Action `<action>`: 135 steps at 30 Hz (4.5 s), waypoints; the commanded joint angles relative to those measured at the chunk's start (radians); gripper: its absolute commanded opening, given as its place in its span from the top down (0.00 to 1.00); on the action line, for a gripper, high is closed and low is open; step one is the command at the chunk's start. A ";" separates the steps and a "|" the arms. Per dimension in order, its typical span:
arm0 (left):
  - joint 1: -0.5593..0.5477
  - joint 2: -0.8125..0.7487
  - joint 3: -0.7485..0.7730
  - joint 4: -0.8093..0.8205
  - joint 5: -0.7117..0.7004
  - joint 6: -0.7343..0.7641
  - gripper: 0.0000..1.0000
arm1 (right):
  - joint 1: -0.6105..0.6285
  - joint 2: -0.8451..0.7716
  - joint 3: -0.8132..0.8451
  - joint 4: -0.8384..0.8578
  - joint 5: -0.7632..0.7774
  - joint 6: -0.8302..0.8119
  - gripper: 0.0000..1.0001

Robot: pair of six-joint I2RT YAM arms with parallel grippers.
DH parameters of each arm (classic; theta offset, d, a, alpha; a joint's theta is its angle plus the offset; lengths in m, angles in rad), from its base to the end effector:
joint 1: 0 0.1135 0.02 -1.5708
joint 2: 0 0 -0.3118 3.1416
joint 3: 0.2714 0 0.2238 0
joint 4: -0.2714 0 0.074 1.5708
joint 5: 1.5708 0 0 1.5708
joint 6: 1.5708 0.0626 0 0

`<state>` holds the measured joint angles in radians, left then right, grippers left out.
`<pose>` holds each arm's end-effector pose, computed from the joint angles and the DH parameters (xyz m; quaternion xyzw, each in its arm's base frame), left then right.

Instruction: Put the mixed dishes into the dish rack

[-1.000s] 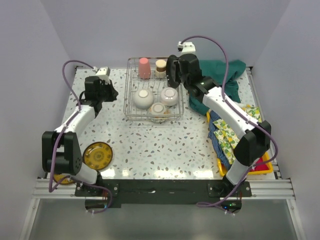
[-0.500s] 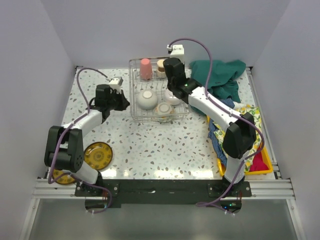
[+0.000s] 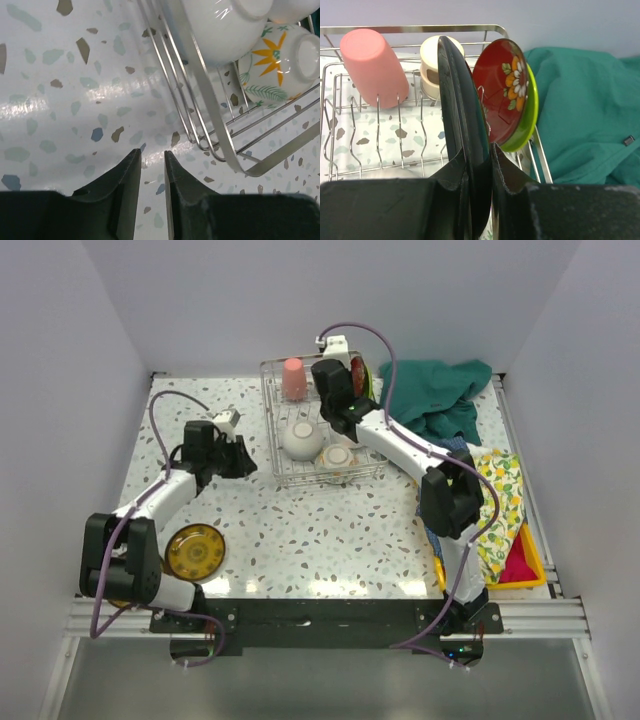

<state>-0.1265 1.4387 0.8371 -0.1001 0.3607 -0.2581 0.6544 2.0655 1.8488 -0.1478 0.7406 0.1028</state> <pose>0.2868 -0.0587 0.2644 0.0167 0.8954 -0.2389 0.3754 0.4254 0.2731 0.3573 -0.0115 0.7946 -0.0815 0.6015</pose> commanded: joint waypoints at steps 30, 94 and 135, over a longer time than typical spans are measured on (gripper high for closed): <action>0.106 -0.110 -0.079 -0.064 0.030 0.002 0.67 | -0.052 0.239 0.188 -0.016 -0.044 0.075 0.90; 0.386 0.166 0.173 -1.016 0.154 1.539 1.00 | -0.050 -0.754 -0.786 -0.113 -1.144 0.055 0.19; 0.209 0.094 0.567 -0.797 0.760 0.803 0.71 | 0.097 -0.314 -0.321 -0.028 -1.177 0.258 1.00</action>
<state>0.0883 1.5757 1.4319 -1.1175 1.1191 0.7448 0.7506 1.7535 1.4456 -0.1936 -0.4839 0.3408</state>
